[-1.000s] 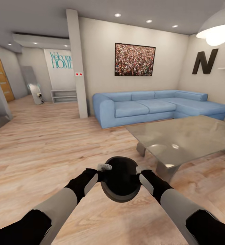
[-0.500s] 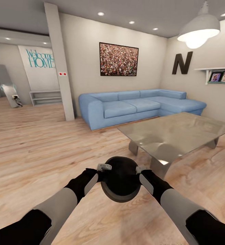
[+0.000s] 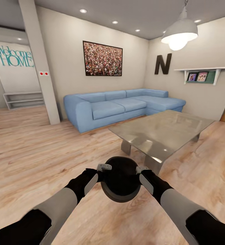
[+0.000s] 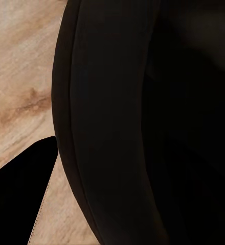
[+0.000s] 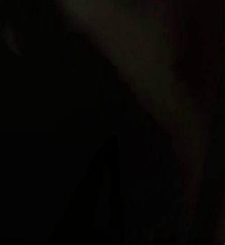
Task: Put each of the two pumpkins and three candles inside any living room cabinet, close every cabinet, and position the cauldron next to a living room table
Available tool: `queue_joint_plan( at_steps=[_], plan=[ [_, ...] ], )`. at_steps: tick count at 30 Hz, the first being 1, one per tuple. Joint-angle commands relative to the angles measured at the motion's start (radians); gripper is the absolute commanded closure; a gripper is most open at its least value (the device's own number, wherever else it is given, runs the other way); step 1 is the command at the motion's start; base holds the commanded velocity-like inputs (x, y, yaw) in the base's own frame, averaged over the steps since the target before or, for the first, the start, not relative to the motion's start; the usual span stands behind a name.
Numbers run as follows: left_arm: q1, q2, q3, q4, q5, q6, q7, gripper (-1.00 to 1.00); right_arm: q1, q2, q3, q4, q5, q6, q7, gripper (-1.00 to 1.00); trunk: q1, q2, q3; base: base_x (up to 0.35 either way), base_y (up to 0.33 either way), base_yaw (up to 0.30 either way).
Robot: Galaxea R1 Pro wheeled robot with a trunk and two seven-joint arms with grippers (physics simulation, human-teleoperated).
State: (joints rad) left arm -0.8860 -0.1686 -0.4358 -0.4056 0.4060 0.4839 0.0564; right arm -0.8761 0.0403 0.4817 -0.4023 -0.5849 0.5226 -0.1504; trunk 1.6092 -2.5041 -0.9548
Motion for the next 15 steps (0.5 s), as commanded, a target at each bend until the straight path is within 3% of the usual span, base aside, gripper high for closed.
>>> queue_joint_plan(
  at_steps=[1,15],
  plan=[
    [-0.001,0.001,-0.015,-0.018,0.016,-0.014,0.007,1.0,-0.001,-0.005,-0.002,0.002,0.019,0.008,-0.011,1.0,0.0,-0.001,-0.001,0.114,0.287,-0.296],
    [-0.001,0.001,-0.015,-0.018,0.016,-0.014,0.006,1.0,-0.001,-0.005,-0.004,0.002,0.019,0.008,-0.011,1.0,0.0,-0.001,-0.001,0.113,0.286,-0.271]
  ],
)
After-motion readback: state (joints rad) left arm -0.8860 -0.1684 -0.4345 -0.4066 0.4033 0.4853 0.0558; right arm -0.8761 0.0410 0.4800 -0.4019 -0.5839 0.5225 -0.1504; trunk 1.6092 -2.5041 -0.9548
